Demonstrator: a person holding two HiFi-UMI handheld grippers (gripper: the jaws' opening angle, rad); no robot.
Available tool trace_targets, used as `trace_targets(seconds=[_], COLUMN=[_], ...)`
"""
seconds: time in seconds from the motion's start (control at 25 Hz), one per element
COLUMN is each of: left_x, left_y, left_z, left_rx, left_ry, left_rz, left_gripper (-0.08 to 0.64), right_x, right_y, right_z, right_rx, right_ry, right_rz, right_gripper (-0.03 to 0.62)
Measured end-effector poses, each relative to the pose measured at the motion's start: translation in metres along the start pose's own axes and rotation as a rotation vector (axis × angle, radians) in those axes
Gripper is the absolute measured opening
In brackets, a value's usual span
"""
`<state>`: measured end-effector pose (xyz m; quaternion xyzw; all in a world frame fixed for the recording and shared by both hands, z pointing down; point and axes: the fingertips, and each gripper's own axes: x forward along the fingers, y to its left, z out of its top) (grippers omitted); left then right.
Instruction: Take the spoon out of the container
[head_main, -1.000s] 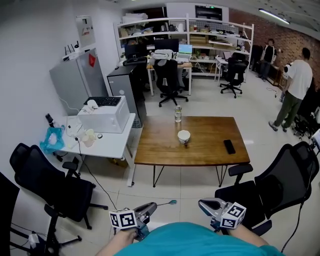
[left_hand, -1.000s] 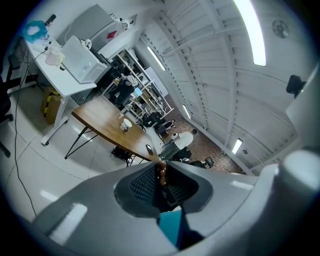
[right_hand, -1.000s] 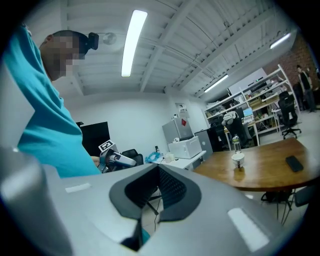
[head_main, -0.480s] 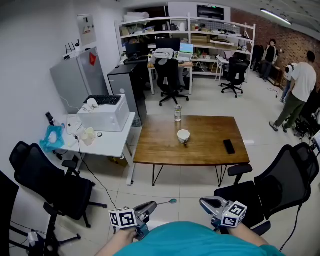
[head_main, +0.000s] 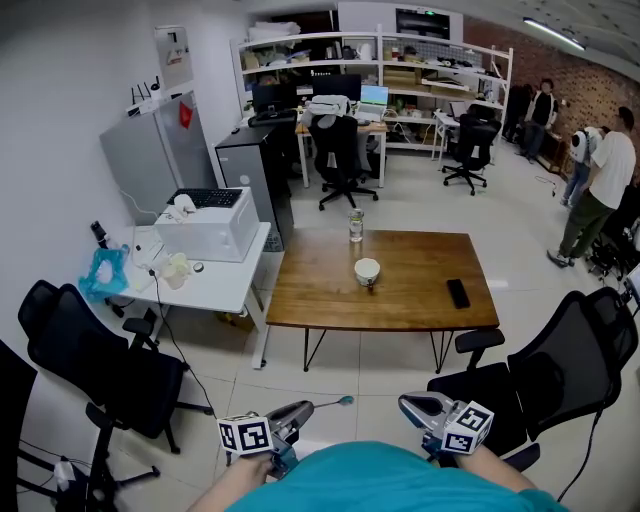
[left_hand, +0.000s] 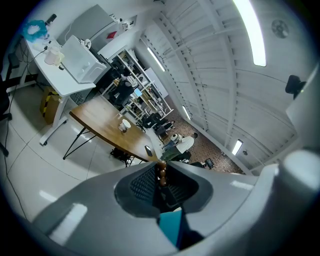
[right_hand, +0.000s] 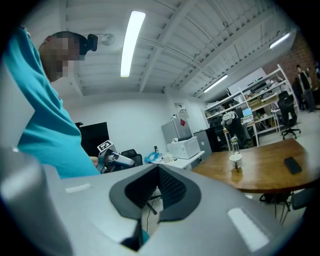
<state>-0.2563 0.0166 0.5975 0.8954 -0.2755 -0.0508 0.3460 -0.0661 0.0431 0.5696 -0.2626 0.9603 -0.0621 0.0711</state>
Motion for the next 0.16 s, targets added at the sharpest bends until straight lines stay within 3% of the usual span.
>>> trace_targets(seconds=[0.16], left_x=[0.0004], left_y=[-0.0016], left_z=[0.0017], left_rx=[-0.003], left_ry=[-0.003], left_rz=[-0.002], left_gripper=[0.051], right_x=[0.0008], right_y=[-0.0005], right_z=[0.0023], right_rx=[-0.003], right_ry=[0.001], right_rz=[0.004], right_gripper=[0.000])
